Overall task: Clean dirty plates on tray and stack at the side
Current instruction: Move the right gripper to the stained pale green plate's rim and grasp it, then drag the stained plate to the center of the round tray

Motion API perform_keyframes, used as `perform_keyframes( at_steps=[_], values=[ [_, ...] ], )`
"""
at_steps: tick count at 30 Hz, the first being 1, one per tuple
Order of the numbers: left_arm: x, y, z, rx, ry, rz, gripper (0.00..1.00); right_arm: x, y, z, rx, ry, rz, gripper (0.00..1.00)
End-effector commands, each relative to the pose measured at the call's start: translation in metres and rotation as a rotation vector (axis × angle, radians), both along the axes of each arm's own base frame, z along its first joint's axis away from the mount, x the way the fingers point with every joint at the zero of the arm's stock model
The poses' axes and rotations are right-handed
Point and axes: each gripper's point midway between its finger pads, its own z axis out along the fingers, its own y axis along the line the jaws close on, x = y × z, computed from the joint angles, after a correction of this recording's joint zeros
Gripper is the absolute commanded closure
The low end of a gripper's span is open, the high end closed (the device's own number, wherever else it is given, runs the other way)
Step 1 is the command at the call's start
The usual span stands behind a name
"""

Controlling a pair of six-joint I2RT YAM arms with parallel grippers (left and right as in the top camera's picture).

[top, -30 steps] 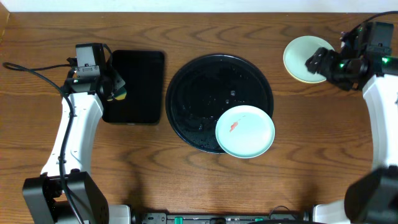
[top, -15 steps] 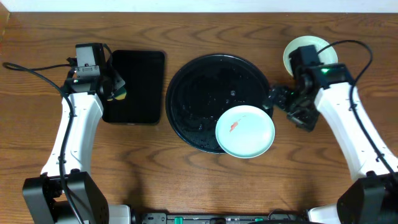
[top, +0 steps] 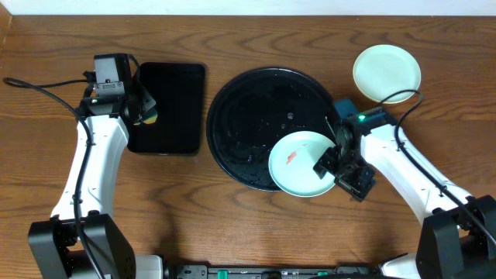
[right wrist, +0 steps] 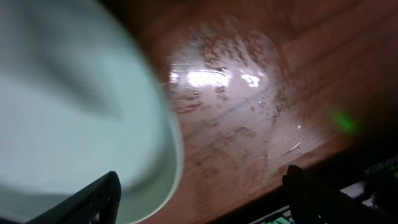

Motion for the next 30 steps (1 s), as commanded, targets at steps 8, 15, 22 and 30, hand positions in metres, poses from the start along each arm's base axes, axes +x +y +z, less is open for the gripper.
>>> perform_keyframes(
  at_steps=[8, 15, 22, 30],
  values=[
    [-0.001, 0.002, -0.004, -0.003, 0.006, 0.017, 0.92, 0.002, 0.007, -0.023, 0.009, -0.040, -0.019, 0.23],
    [-0.002, 0.002, -0.004, -0.003, 0.007, 0.017, 0.92, -0.006, 0.015, -0.032, 0.047, -0.029, -0.009, 0.35],
    [-0.001, 0.002, -0.004, -0.003, 0.005, 0.017, 0.91, 0.000, 0.027, -0.033, 0.087, -0.058, 0.006, 0.61],
    [-0.001, 0.002, -0.004, -0.003, 0.004, 0.017, 0.91, 0.013, 0.030, -0.026, 0.105, -0.105, 0.074, 0.99]
  ],
)
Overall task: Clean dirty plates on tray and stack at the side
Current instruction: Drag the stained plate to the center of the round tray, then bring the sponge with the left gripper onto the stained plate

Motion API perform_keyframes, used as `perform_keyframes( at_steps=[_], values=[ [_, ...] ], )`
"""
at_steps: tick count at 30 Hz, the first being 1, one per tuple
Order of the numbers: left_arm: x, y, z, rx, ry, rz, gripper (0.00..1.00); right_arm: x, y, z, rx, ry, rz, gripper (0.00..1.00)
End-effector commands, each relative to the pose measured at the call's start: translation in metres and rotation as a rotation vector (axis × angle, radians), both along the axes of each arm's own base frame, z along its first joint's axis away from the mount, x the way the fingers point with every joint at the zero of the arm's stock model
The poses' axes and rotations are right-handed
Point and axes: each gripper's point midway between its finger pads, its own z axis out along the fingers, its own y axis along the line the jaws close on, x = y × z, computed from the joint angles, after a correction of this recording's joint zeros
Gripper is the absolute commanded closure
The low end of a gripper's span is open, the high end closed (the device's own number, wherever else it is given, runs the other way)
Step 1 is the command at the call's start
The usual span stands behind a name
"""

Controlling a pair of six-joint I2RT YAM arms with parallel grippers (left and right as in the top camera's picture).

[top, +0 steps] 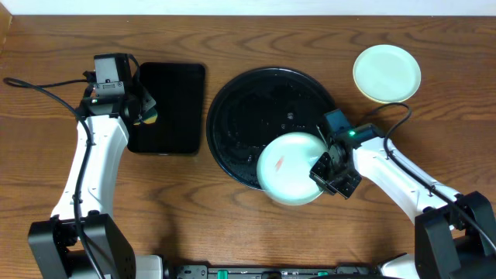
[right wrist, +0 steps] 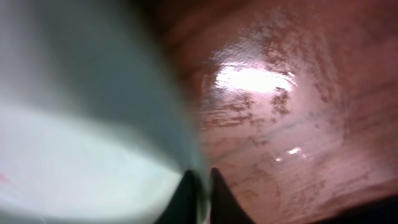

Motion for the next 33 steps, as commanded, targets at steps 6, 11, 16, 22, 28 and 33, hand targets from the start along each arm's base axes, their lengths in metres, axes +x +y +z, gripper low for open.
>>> perform_keyframes(
  at_steps=[6, 11, 16, 22, 28, 33],
  values=[
    [0.000, 0.002, -0.003, -0.003, 0.000, 0.016, 0.92, 0.043, 0.011, 0.025, 0.011, -0.164, 0.145, 0.98],
    [0.000, 0.002, -0.003, -0.003, 0.000, 0.016, 0.91, 0.089, 0.026, 0.050, 0.039, -0.360, 0.266, 0.98],
    [0.004, -0.013, -0.003, -0.060, -0.012, -0.051, 0.92, 0.134, 0.024, 0.058, -0.031, -0.546, 0.285, 0.99],
    [0.010, -0.030, -0.001, -0.100, -0.033, -0.176, 0.92, 0.164, 0.062, 0.045, 0.093, -0.675, 0.556, 0.99],
    [0.017, -0.057, 0.006, -0.187, -0.077, -0.281, 0.92, 0.159, 0.079, 0.001, 0.249, -0.600, 0.668, 0.99],
    [0.020, -0.083, 0.008, -0.190, -0.087, -0.350, 0.92, 0.146, 0.063, -0.018, 0.339, -0.483, 0.599, 0.99]
  ],
)
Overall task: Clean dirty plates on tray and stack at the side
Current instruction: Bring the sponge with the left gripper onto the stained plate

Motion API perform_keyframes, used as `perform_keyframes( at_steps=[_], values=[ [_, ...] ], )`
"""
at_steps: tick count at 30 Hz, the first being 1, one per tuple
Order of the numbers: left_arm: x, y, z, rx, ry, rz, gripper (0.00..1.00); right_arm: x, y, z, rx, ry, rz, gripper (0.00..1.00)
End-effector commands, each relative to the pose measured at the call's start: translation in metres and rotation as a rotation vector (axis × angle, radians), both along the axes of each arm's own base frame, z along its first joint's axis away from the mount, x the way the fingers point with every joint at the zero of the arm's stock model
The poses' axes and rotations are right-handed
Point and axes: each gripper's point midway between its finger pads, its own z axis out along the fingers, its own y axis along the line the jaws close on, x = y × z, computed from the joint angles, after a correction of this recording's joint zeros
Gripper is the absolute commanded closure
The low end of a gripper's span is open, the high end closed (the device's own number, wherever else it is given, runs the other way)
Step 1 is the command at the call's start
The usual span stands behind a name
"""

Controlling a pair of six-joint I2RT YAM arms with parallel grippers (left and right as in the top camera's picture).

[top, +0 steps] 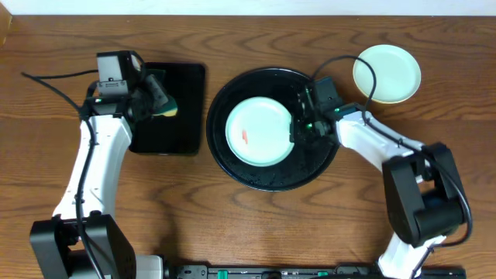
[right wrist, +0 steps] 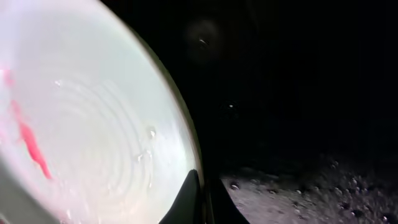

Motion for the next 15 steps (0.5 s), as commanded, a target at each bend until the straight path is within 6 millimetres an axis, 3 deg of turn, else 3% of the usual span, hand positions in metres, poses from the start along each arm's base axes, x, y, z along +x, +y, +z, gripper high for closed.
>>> perform_keyframes(
  at_steps=[1, 10, 15],
  values=[
    [0.002, -0.031, 0.000, -0.017, -0.017, -0.103, 0.92, -0.002, -0.008, 0.003, 0.076, 0.047, 0.016, 0.99],
    [0.014, -0.122, 0.016, -0.024, -0.140, -0.311, 0.92, 0.017, -0.037, -0.003, 0.007, 0.030, -0.125, 0.99],
    [0.009, -0.165, 0.001, -0.051, -0.115, -0.376, 0.92, 0.022, -0.042, -0.005, -0.037, 0.003, -0.150, 0.99]
  ],
)
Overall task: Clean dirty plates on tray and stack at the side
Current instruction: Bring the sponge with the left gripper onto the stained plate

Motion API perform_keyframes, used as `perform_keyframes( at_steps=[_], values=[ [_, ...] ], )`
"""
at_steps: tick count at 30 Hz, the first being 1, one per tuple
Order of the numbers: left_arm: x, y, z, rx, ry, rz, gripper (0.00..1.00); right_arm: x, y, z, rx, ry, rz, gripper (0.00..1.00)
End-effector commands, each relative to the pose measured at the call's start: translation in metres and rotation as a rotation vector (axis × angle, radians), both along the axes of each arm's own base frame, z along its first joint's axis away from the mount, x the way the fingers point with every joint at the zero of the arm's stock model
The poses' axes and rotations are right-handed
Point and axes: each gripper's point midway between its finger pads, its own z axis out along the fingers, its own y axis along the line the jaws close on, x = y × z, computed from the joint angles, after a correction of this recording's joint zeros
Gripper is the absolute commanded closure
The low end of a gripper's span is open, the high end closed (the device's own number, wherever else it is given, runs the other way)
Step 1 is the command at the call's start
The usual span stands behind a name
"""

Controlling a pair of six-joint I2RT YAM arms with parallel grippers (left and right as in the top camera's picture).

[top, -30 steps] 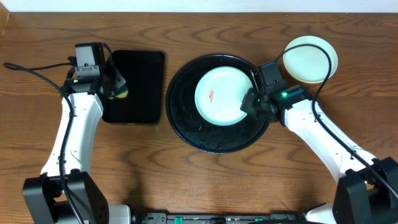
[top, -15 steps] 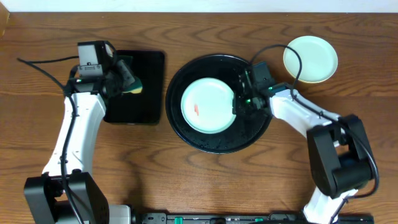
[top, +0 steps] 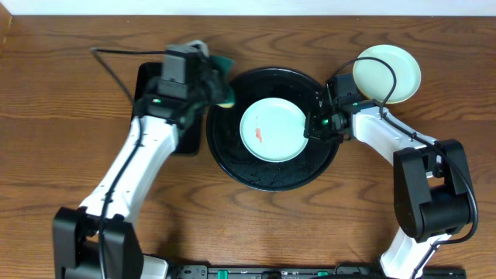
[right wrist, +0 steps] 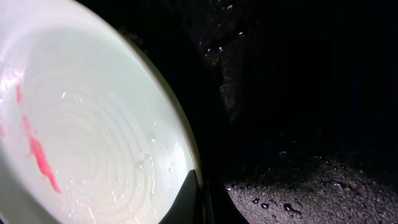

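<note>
A pale green plate [top: 273,129] with a red smear [top: 259,136] lies in the round black tray [top: 232,163]. My right gripper [top: 314,126] is shut on the plate's right rim. In the right wrist view the plate [right wrist: 93,118] fills the left side, the smear [right wrist: 41,159] shows low on it, and my right gripper [right wrist: 203,190] pinches the rim. My left gripper [top: 219,84] hovers at the tray's upper left edge, shut on a green-and-yellow sponge [top: 225,97]. A clean pale plate [top: 387,74] sits on the table at the far right.
A black rectangular mat [top: 151,81] lies left of the tray, partly under my left arm. The tray floor [right wrist: 311,180] is wet with droplets. Cables run from both arms across the wooden table [top: 62,155].
My left gripper has moved right with the sponge, from over the black mat to the tray's upper left edge. The plate has shifted slightly right in the tray, still held by my right gripper.
First the dirty plate lay over the tray's front right edge with my right gripper open around its rim. Then the gripper was shut on the rim. Later the plate was in the middle of the tray, and now the sponge is near it.
</note>
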Motion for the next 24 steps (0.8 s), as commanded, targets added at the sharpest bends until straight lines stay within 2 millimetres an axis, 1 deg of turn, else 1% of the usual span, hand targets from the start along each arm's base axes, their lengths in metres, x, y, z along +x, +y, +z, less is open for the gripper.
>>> perform_keyframes(
  at_steps=[1, 3, 5, 9, 12, 14, 18, 20, 22, 24],
  values=[
    [-0.006, -0.023, -0.025, -0.007, 0.063, -0.027, 0.92, 0.010, -0.005, -0.002, -0.052, -0.030, -0.039, 0.99],
    [-0.007, -0.035, -0.036, -0.020, 0.092, -0.032, 0.92, 0.014, 0.001, 0.000, -0.046, -0.051, -0.036, 0.99],
    [-0.009, -0.047, -0.048, -0.038, 0.122, -0.029, 0.92, 0.016, 0.003, 0.000, -0.047, -0.054, -0.068, 0.99],
    [-0.016, -0.077, -0.069, -0.058, 0.165, -0.055, 0.91, 0.017, -0.002, -0.002, -0.078, -0.038, -0.152, 0.99],
    [-0.023, -0.100, -0.076, -0.055, 0.163, -0.105, 0.91, 0.014, -0.009, -0.005, -0.125, -0.021, -0.209, 0.99],
    [-0.027, -0.112, -0.080, -0.038, 0.155, -0.123, 0.91, 0.013, -0.007, -0.006, -0.157, -0.035, -0.202, 0.99],
    [-0.027, -0.117, -0.095, 0.022, 0.147, -0.068, 0.91, 0.010, 0.004, -0.006, -0.185, -0.060, -0.174, 0.99],
    [-0.028, -0.125, -0.104, 0.025, 0.148, -0.073, 0.91, 0.009, 0.010, -0.006, -0.184, -0.063, -0.160, 0.99],
    [-0.027, -0.131, -0.113, 0.027, 0.149, -0.083, 0.91, 0.008, 0.012, -0.006, -0.183, -0.063, -0.154, 0.99],
    [-0.026, -0.132, -0.123, 0.031, 0.157, -0.084, 0.91, 0.006, 0.012, -0.006, -0.187, -0.057, -0.154, 0.99]
  ],
)
